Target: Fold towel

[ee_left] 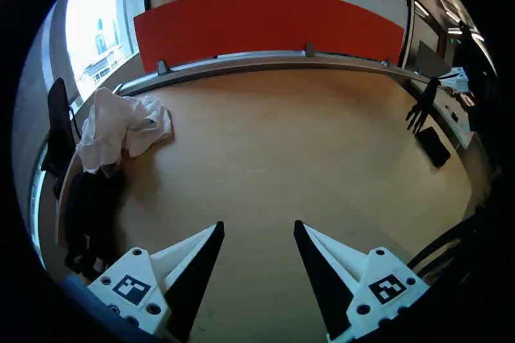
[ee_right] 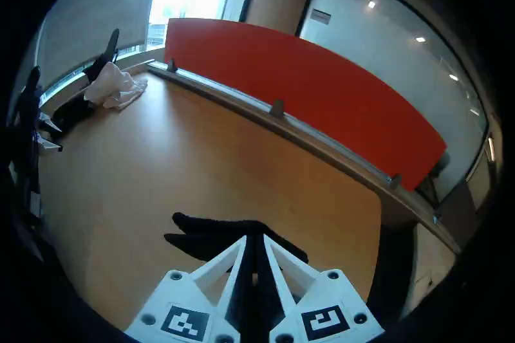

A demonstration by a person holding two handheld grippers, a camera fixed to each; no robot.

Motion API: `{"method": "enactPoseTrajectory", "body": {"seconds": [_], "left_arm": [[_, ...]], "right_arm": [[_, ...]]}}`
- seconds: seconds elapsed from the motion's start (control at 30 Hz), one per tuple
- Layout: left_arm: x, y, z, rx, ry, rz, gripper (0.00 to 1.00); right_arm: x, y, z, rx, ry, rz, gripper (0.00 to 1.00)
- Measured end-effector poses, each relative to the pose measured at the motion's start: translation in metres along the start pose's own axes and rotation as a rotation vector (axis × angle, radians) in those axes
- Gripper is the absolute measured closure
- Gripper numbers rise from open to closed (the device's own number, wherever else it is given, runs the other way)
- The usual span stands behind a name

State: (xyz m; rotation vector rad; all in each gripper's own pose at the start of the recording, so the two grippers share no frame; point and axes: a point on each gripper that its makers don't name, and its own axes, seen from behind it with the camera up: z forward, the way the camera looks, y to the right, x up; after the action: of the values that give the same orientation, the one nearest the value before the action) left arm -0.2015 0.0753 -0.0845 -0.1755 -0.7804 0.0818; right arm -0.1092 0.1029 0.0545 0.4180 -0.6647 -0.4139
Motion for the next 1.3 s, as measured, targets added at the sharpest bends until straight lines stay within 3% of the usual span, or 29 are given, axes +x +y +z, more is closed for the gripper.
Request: {"method": "enactPoseTrajectory", "body": {"seconds": [0.7, 1.3], "left_arm": [[0.002, 0.005, 0.001, 0.008, -0.006, 0.009, 0.20], [0.008, 0.010, -0.001, 0.006, -0.001, 0.022, 0.20]], "right_arm": [[-0.031, 0.053, 0.005, -0.052, -0.067, 0.022, 0.96], [-0.056, 0.062, -0.004, -0.061, -0.099, 0.044, 0.96]]}}
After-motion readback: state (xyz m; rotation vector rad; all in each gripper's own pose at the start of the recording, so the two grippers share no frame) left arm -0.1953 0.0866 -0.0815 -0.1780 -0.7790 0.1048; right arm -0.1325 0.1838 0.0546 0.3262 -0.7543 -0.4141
